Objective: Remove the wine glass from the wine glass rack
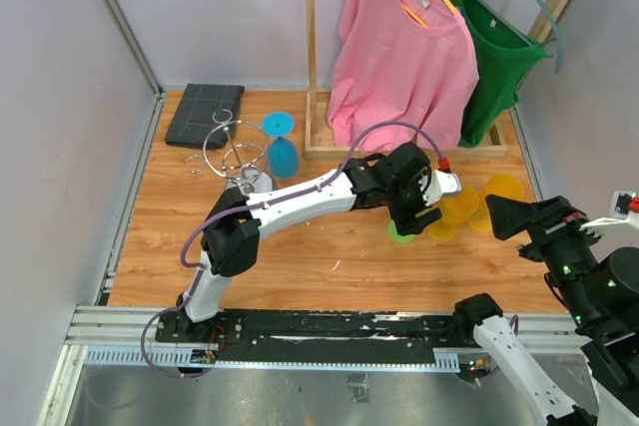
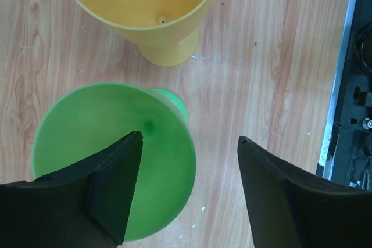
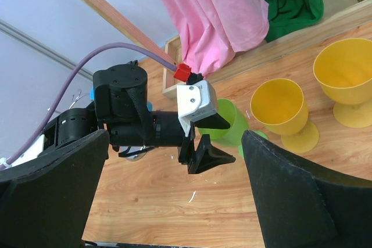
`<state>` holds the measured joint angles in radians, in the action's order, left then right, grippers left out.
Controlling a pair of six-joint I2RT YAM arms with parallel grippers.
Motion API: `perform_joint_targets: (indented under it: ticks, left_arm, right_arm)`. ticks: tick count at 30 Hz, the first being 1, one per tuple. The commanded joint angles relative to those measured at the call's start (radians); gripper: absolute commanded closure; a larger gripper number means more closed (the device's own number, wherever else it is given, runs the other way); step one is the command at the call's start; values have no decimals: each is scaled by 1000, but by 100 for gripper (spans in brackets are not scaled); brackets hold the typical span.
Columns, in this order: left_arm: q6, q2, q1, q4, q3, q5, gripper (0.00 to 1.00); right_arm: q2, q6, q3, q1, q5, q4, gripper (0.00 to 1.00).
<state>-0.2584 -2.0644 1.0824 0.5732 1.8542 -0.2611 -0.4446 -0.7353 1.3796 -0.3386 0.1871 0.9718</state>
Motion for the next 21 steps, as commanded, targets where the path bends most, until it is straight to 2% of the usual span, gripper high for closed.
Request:
perform_joint_targets:
  ticks: [1,5,17,21]
  left_arm:
    - [-1,12,9,7,47,11,27]
    - [-9,32,9,39,92,16,21]
    - [22,80,10,175,310,-41,20]
    - [32,139,3,192,348,4,20]
  right_arm:
    - [-4,8,13,-17,19,8,1]
    - [-8,9,16,-16,14,8,1]
    - [-41,15,36,-16,11,-11,1]
    - [-83,31,29,-16,-16,-54,2]
